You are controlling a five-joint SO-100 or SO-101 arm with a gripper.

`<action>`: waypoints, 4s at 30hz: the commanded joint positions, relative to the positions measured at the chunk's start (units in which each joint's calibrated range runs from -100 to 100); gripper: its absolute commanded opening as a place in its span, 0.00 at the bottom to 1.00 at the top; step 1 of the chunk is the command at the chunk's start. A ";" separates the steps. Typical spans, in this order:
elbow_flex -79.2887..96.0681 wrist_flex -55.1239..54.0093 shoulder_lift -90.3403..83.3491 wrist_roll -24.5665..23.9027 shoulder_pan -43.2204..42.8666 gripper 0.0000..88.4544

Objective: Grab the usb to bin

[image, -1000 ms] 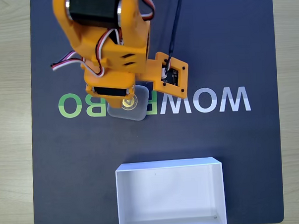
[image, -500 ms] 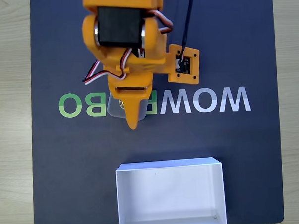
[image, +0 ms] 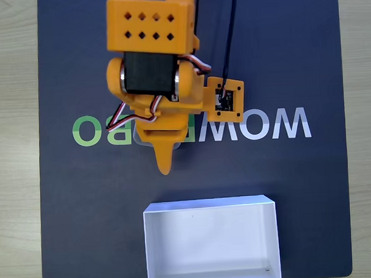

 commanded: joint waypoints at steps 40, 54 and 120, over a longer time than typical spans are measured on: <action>-6.28 -0.85 -10.77 0.29 0.17 0.01; -5.19 -1.46 -40.44 -0.07 -1.01 0.01; -62.83 -11.85 28.74 0.50 -11.11 0.47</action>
